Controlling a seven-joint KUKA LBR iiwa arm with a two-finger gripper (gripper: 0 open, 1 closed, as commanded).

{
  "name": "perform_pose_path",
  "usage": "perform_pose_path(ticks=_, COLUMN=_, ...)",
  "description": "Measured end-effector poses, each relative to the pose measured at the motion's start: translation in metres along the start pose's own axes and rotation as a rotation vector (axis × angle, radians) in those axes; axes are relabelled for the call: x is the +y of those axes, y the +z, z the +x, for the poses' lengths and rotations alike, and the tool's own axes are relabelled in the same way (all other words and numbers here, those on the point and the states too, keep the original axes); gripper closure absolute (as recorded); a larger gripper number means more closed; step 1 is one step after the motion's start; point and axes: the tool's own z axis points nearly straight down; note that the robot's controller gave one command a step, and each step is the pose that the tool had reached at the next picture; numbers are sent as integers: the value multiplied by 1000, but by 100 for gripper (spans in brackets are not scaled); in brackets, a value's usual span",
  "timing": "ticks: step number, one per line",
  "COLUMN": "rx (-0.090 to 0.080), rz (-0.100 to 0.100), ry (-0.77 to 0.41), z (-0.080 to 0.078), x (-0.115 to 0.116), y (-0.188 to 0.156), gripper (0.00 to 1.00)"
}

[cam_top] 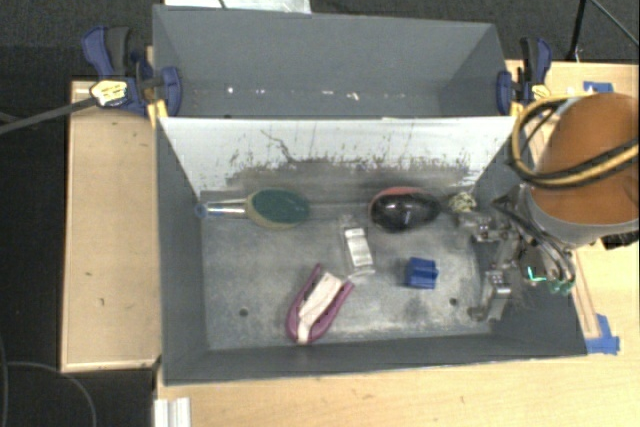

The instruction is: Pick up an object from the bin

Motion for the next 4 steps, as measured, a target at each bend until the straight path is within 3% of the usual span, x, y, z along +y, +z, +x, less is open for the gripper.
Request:
perform_pose_path(ticks=1, rx=-6, rz=0, ry=-223, z=-38, x=22, y=110, gripper=0)
perform_pose_path(ticks=2, rx=-8, rz=2, ry=-225, z=-38, x=21, y=109, gripper=100)
perform_pose_path(ticks=3, rx=-15, rz=3, ry=-158, z=-21, x=21, y=15, gripper=100)
perform_pose_path(ticks=4, rx=-19, rz=4, ry=-137, z=-57, x=19, y=-55, gripper=100)
